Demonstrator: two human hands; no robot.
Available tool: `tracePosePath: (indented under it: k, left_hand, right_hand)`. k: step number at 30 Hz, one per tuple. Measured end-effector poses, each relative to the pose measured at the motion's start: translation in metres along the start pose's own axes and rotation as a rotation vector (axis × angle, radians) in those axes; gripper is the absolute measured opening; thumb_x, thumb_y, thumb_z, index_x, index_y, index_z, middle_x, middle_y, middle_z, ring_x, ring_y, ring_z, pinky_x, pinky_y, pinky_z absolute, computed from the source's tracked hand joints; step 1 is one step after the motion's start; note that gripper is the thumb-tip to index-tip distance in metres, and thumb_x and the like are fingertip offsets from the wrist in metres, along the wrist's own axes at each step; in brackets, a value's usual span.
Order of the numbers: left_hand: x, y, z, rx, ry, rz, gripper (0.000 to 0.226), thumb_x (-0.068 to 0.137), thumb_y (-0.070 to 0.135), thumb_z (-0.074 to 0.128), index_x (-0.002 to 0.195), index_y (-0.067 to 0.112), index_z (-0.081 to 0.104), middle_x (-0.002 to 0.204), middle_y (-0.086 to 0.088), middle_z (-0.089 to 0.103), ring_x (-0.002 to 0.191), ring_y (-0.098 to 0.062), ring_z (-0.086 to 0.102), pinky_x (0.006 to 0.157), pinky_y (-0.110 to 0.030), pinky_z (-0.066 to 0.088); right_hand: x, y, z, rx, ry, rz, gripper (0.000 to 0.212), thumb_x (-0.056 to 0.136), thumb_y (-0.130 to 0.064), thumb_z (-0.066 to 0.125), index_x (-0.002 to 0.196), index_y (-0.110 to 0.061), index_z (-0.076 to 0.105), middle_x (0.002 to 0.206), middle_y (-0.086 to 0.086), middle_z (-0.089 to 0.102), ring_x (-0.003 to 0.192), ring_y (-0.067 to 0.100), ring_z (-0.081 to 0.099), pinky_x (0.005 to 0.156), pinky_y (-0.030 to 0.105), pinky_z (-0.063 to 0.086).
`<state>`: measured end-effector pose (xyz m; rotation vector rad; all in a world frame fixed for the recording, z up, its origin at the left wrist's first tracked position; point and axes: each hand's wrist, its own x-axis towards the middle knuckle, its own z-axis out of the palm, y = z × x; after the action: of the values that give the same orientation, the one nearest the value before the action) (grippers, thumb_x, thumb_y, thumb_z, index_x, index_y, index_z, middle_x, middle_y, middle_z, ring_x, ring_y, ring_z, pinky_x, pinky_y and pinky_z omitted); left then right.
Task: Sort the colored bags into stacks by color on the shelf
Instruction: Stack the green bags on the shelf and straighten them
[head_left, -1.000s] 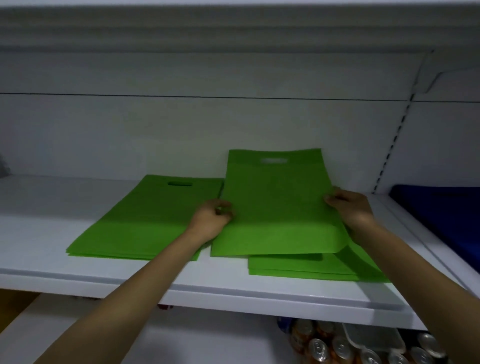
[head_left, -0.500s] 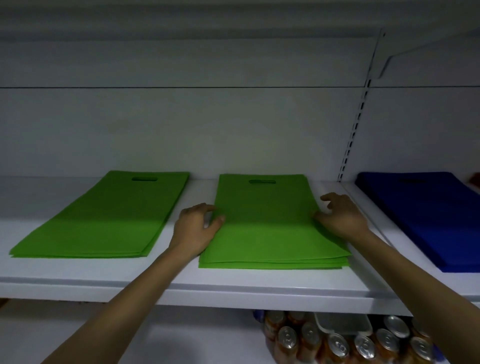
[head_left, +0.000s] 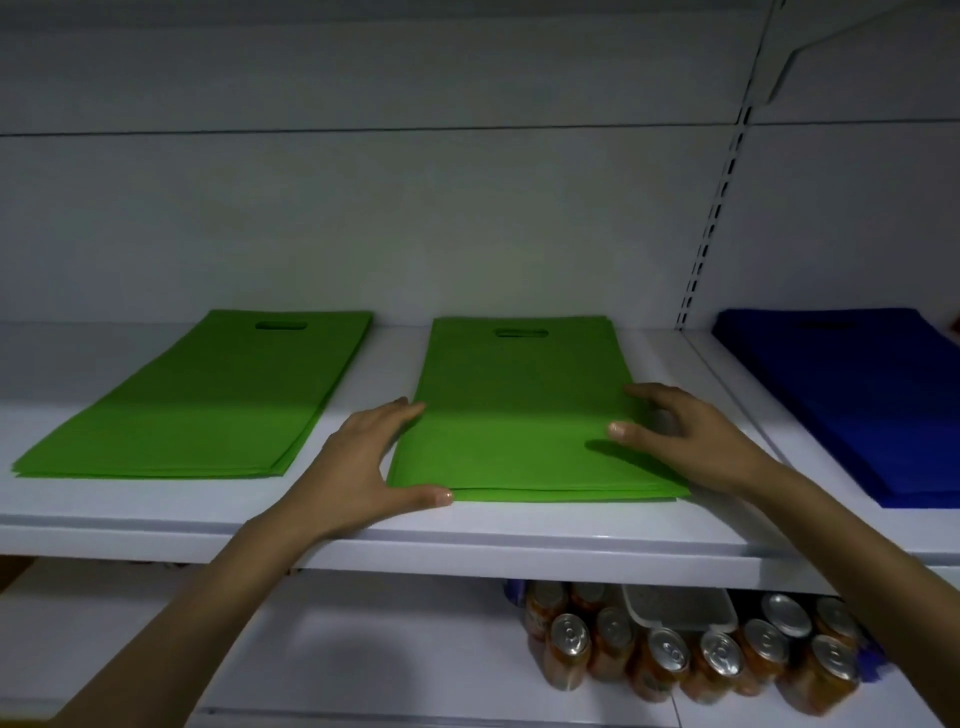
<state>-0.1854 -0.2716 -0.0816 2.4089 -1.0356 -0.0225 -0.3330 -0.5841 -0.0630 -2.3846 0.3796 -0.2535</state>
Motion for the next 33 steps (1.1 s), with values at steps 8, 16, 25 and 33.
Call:
tracePosePath:
  k: [8, 16, 25, 33]
  left_hand:
    - [-0.01, 0.002, 0.003, 0.072, 0.071, 0.004, 0.12, 0.043, 0.101, 0.036, 0.139, 0.031, 0.048, 0.149, 0.005, 0.04, 0.136, -0.011, 0.035, 0.106, -0.02, 0.023]
    - [-0.003, 0.02, -0.003, 0.186, 0.187, 0.081, 0.112, 0.055, 0.098, 0.029, 0.132, 0.022, 0.057, 0.138, 0.001, 0.055, 0.121, -0.018, 0.056, 0.098, -0.024, 0.037]
    - [-0.013, 0.014, 0.0, 0.25, 0.178, -0.002, 0.104, 0.055, 0.094, 0.036, 0.132, 0.025, 0.055, 0.113, 0.001, 0.069, 0.102, -0.021, 0.063, 0.08, -0.03, 0.047]
    - [-0.013, 0.012, 0.004, 0.395, 0.239, 0.17, 0.087, 0.081, 0.081, 0.026, 0.106, 0.013, 0.072, 0.08, -0.004, 0.074, 0.065, -0.027, 0.065, 0.074, -0.034, 0.05]
  right_hand:
    - [-0.049, 0.002, 0.005, -0.286, -0.031, -0.101, 0.114, 0.047, -0.091, 0.046, 0.145, -0.033, 0.038, 0.154, 0.001, 0.033, 0.142, 0.014, 0.026, 0.105, 0.023, 0.023]
    - [-0.047, -0.007, 0.009, -0.29, 0.101, -0.117, 0.094, 0.061, -0.075, 0.064, 0.138, -0.023, 0.05, 0.139, 0.003, 0.051, 0.125, 0.019, 0.048, 0.089, 0.021, 0.033]
    - [-0.05, -0.002, 0.008, -0.168, 0.106, -0.083, 0.072, 0.069, -0.053, 0.071, 0.13, -0.018, 0.058, 0.13, 0.003, 0.057, 0.119, 0.02, 0.051, 0.089, 0.025, 0.038]
    - [-0.051, 0.0, 0.009, -0.182, 0.112, -0.105, 0.084, 0.062, -0.072, 0.058, 0.128, -0.021, 0.06, 0.129, 0.001, 0.058, 0.116, 0.019, 0.053, 0.086, 0.025, 0.038]
